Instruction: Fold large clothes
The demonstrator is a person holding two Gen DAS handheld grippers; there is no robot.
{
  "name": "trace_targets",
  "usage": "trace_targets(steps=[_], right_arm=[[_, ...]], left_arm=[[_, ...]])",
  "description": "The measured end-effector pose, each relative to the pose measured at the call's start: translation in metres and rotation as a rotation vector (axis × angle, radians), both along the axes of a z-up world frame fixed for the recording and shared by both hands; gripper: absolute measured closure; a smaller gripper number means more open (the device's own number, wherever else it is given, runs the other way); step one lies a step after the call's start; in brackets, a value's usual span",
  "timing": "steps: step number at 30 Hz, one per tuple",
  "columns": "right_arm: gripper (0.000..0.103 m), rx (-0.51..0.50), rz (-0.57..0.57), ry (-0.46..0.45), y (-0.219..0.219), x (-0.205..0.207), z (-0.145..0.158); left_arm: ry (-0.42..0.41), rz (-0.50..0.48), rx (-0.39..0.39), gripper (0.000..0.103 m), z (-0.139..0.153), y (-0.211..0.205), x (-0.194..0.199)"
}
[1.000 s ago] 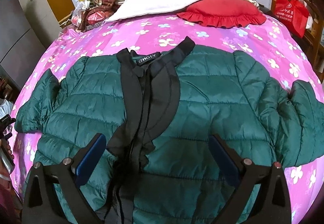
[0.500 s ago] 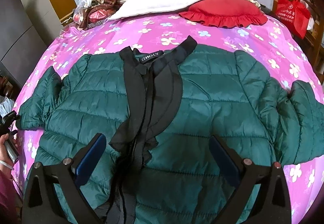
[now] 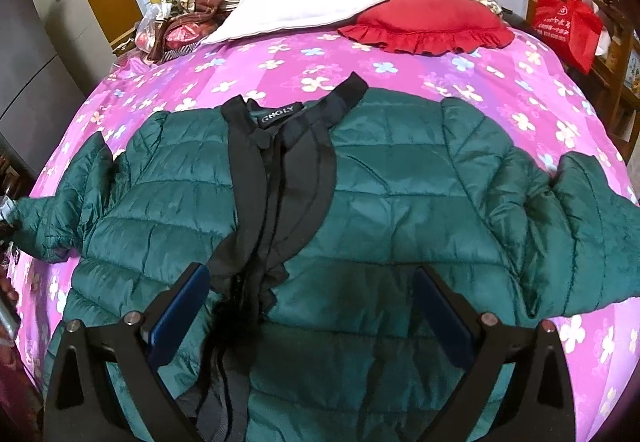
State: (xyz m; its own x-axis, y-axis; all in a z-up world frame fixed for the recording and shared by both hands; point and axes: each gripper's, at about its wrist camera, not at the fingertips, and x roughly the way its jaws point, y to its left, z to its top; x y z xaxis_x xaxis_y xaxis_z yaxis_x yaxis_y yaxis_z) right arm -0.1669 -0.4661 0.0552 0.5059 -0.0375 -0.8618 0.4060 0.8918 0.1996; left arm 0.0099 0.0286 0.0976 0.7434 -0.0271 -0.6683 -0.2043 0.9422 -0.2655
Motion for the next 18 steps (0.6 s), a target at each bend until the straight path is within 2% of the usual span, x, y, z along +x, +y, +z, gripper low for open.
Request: trace_targets(steps=[8,12,18], right_arm=[[0.0,-0.007,-0.022,-0.004,-0.01,-0.018,0.003],[0.0,-0.017,-0.033,-0.001,-0.017,-0.029,0.005],[0.0,-0.021,-0.05,-0.006,-0.027,-0.046,0.008]], left_arm=[[-0.07,-0.21,0.047,0.103,0.049,-0.085,-0.038],[-0.096,-0.294,0.084,0.103,0.062,-0.126,-0.057],[-0.09,-0.424,0.112,0.103,0.07,-0.192,-0.082]])
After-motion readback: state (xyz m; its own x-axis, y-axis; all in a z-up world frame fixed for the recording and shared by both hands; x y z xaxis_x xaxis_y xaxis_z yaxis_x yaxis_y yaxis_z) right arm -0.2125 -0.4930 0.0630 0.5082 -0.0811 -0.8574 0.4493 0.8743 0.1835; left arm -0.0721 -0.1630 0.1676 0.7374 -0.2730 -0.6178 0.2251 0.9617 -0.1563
